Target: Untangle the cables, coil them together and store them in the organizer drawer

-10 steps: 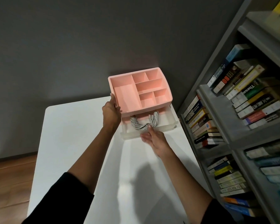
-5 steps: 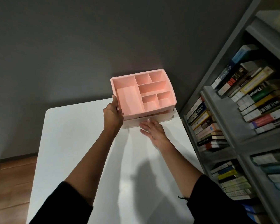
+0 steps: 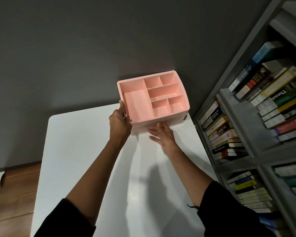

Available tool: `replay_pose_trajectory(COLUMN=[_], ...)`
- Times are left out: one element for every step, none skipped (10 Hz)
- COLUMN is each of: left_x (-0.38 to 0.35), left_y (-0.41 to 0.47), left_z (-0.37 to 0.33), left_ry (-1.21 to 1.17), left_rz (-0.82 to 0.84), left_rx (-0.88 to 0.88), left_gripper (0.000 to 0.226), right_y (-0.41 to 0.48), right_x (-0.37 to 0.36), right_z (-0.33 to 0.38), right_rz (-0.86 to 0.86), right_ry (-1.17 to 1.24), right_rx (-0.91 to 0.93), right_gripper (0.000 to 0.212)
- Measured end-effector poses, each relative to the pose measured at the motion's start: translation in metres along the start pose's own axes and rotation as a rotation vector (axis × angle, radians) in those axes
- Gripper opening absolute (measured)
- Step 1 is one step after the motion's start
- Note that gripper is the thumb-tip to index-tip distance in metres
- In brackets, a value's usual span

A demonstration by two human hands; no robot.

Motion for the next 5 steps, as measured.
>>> replay_pose_trajectory(left_x=[-0.002,-0.002,-0.005,-0.009,-0.008], left_y=[0.004,0.004,0.001,-0.007,-0.036], left_z=[0.002,0.002,-0.002,-0.005,0.007], left_ry=[0.013,0.004,-0.011,-0.106,-0.098], left_rz=[-0.004,-0.012,-0.008,-0.014,-0.024], left_rx=[-0.010,0.003,0.018,-0.013,-0.001], left_gripper=[0.062,0.062,0.066,0.066,0.057], right_y=[0.001,0.001,-0.003,-0.013,-0.031], right_x=[-0.004,-0.004,0.000,0.002,-0.002], right_z=[0.004,0.004,0.004,0.005,0.017], right_rz=[-0.016,-0.010,-0.048,-0.140,-0.222], right_ry=[-0.018,-0.040,-0.124,-0.387,-0.845], right_rx=[-0.011,-0.024,-0.060,-0.016,0.259], right_gripper=[0.016,0.017,0.023,0.025,0.022])
Point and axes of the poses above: each hand's wrist, its own y-axis towards the middle knuckle, its own x-axis out of the back of the hand, z = x × y, the point moved 9 cm from there along y, towards the middle knuckle, and after that the axes turned 4 degrees about -x, right-handed, at the moved point
